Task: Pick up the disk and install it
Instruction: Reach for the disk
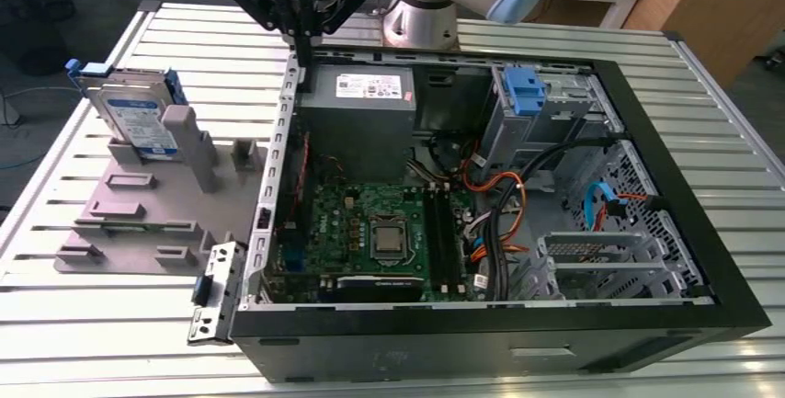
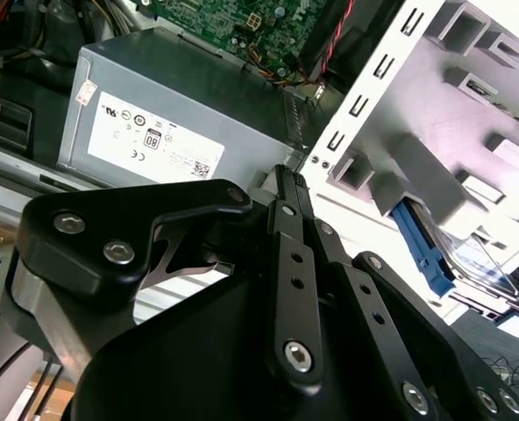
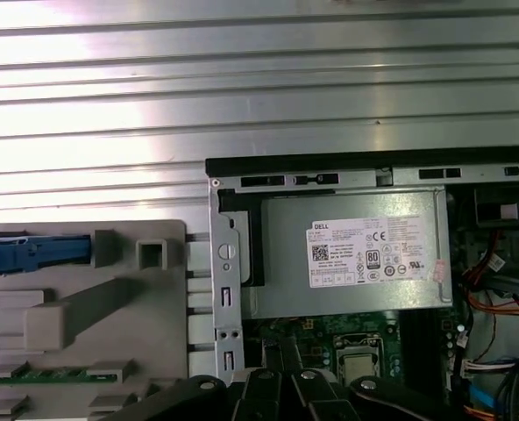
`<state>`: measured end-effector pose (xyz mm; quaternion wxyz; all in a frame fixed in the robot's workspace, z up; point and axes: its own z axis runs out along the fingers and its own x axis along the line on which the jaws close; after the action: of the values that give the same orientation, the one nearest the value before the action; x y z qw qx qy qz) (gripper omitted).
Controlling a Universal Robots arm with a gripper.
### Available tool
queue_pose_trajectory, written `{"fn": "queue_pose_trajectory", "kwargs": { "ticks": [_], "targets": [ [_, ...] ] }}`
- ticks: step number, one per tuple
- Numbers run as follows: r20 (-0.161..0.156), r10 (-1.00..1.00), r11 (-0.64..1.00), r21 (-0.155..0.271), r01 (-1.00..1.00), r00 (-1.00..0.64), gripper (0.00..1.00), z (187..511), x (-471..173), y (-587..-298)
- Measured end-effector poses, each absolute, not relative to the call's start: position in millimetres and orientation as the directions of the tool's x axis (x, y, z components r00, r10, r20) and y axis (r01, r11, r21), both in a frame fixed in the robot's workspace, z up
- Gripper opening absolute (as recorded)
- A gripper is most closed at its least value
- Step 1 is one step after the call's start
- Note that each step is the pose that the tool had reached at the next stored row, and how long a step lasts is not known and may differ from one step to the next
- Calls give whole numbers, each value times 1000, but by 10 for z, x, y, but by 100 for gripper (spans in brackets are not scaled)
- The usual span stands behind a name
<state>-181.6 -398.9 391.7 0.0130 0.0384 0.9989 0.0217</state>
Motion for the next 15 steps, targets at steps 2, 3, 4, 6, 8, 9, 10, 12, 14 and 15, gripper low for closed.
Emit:
{"fn": "queue_pose_trajectory", "kwargs": {
  "ticks": [2,3,4,6,8,9,10,12,14,15],
  "targets": [
    [-24,77,996,44,76,-997,11,3916,-1834,-3990],
    [-24,77,996,44,76,-997,11,3915,-1843,-3989],
    [-24,78,996,44,76,-997,11,3915,-1853,-3989],
    [-24,78,996,44,76,-997,11,3914,-1870,-3989],
    [-24,78,996,44,77,-997,11,3912,-1890,-3990],
    [-24,78,996,44,77,-997,11,3912,-1900,-3989],
    [-24,78,996,44,77,-997,11,3912,-1909,-3989],
    [-24,78,996,44,77,-997,11,3911,-1927,-3990],
    [-25,78,996,44,77,-997,11,3909,-1945,-3989],
    [-24,78,996,44,77,-997,11,3909,-1953,-3989]
  ]
}}
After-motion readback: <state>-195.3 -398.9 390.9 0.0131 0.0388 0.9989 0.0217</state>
